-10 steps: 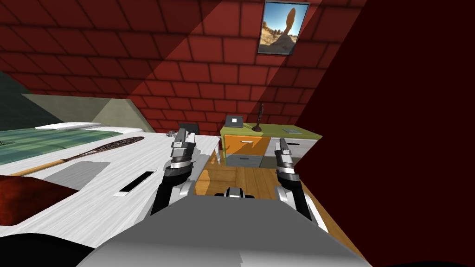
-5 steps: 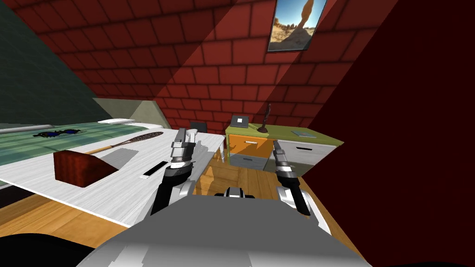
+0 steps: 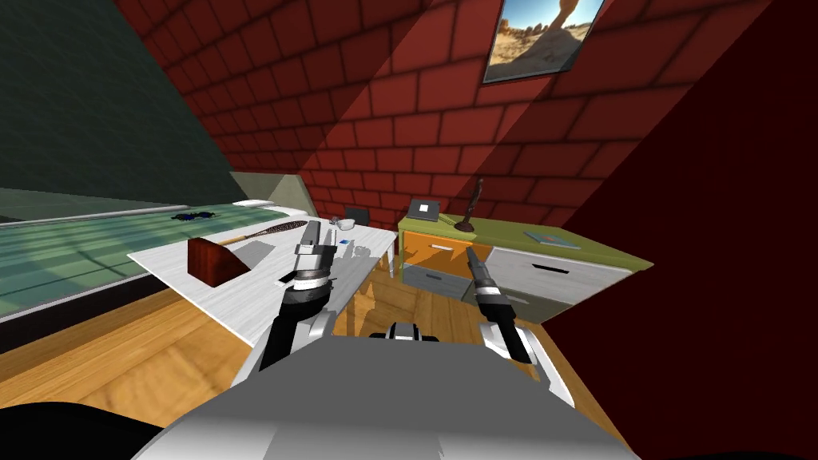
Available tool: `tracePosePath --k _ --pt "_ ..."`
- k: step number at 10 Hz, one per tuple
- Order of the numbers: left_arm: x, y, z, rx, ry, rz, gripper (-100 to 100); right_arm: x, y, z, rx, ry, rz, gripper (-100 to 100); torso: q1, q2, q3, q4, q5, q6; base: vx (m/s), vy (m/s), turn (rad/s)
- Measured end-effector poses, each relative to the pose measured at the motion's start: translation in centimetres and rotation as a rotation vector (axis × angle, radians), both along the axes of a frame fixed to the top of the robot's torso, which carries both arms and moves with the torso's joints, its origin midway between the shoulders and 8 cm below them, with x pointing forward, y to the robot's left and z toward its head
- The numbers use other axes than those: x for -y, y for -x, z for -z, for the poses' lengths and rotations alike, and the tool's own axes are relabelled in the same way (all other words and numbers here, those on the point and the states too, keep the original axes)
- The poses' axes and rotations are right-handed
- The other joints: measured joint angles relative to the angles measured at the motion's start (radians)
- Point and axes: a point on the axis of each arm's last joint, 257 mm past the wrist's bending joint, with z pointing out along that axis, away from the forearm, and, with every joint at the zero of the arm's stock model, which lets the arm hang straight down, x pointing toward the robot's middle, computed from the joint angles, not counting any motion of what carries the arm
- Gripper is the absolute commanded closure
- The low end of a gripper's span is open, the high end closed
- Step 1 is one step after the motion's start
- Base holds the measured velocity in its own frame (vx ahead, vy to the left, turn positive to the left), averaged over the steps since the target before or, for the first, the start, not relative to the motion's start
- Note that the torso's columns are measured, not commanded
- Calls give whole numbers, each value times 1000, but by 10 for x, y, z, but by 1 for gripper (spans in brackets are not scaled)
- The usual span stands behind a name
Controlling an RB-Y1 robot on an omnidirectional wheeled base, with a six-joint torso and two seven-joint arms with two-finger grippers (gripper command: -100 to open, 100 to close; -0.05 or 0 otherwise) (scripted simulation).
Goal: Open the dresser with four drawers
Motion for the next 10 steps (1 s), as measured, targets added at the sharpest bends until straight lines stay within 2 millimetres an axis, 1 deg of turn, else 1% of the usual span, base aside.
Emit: tracePosePath --k 1,2,4,5,7,8,9,10 --pt "0 0 0 0 0 0 0 1 -3 9 -26 15 16 -100 0 -1 0 0 0 1 -16 -38 323" --pt "0 0 0 0 0 0 0 4 -8 16 -57 48 39 -100 0 -1 -1 0 0 0 -11 -34 172" --pt "0 0 0 0 0 0 0 16 -12 39 -128 98 86 -100 0 0 0 0 0 0 -17 -30 246" --pt "0 0 0 0 0 0 0 20 -15 46 -155 116 104 -100 0 -1 0 0 0 1 -11 -33 447" --pt "0 0 0 0 0 0 0 37 -17 67 -225 168 154 -100 -1 -1 -1 0 0 2 -14 -38 217" --pt "0 0 0 0 0 0 0 44 -19 82 -265 202 182 -100 0 0 0 0 0 0 -18 -34 206" --pt "0 0 0 0 0 0 0 51 -20 90 -294 223 203 -100 0 0 0 0 0 1 -6 -14 1" --pt "0 0 0 0 0 0 0 54 -21 93 -308 229 213 -100 1 -1 0 0 0 1 -10 -15 295"
